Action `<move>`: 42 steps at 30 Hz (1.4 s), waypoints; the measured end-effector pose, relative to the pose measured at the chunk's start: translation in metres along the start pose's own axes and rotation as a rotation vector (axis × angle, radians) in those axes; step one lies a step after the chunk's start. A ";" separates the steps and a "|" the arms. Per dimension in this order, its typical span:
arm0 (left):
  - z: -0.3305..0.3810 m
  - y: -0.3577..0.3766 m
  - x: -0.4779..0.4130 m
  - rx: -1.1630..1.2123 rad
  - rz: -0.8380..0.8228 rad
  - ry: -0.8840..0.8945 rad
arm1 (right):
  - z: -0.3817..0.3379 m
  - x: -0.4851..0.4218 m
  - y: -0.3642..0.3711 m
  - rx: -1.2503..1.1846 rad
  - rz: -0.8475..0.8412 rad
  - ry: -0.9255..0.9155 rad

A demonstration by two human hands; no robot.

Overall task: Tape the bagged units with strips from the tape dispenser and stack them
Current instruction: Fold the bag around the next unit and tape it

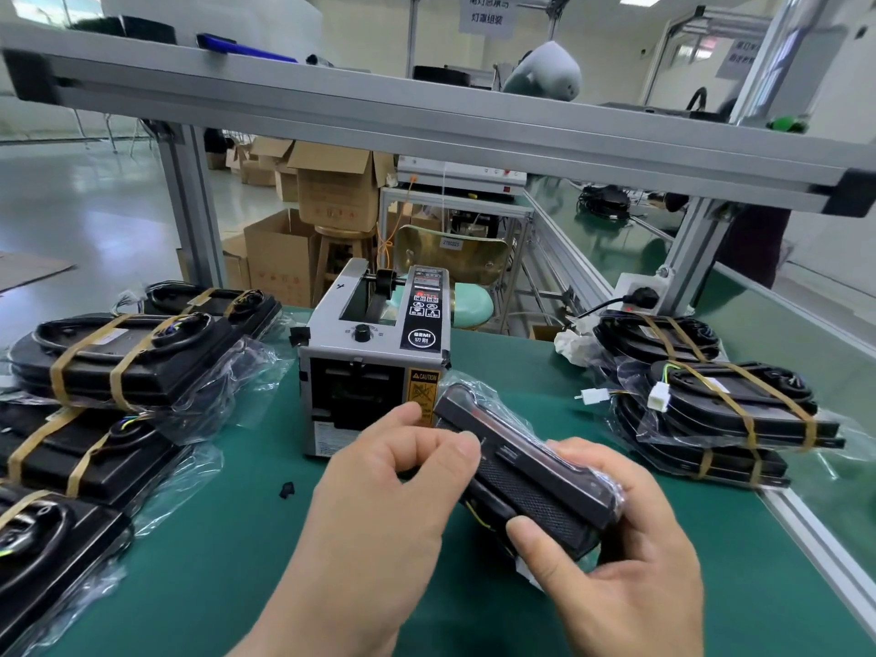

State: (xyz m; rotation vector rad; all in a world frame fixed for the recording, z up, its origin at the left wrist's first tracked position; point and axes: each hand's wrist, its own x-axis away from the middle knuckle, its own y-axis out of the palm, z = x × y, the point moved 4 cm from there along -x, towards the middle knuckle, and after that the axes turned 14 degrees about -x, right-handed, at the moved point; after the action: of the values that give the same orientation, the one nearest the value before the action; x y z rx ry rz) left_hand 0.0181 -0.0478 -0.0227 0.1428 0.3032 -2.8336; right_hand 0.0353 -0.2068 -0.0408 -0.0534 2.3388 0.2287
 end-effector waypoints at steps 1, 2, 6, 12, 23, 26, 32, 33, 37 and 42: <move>-0.001 0.002 -0.001 0.000 -0.011 0.013 | 0.000 0.000 0.001 -0.004 -0.008 -0.003; -0.001 0.005 -0.001 0.005 -0.031 0.024 | 0.000 0.000 0.001 -0.001 -0.018 -0.007; 0.001 0.013 -0.001 0.026 -0.095 0.040 | 0.001 0.000 0.001 0.054 -0.053 -0.019; -0.004 0.012 -0.001 -0.005 -0.103 0.016 | 0.002 0.000 0.000 0.073 -0.057 -0.027; -0.003 0.016 -0.002 0.041 -0.114 0.001 | -0.001 0.000 0.001 0.056 -0.042 -0.012; -0.003 0.016 -0.002 0.012 -0.088 0.000 | -0.002 0.000 0.002 0.050 -0.039 -0.006; -0.006 0.017 -0.003 -0.017 -0.043 -0.006 | -0.001 0.000 0.001 0.043 -0.032 0.002; -0.006 0.017 -0.003 -0.026 -0.033 -0.008 | -0.001 0.000 0.000 0.042 -0.033 0.004; -0.005 0.018 -0.003 -0.062 0.023 -0.014 | 0.000 0.000 0.001 0.043 -0.036 0.004; -0.005 0.019 -0.003 -0.142 0.086 0.014 | 0.001 0.000 0.001 0.032 -0.032 0.007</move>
State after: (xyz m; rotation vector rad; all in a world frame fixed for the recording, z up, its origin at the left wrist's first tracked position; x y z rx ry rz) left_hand 0.0265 -0.0637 -0.0306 0.1425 0.4878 -2.7158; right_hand 0.0356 -0.2056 -0.0417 -0.0764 2.3464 0.1751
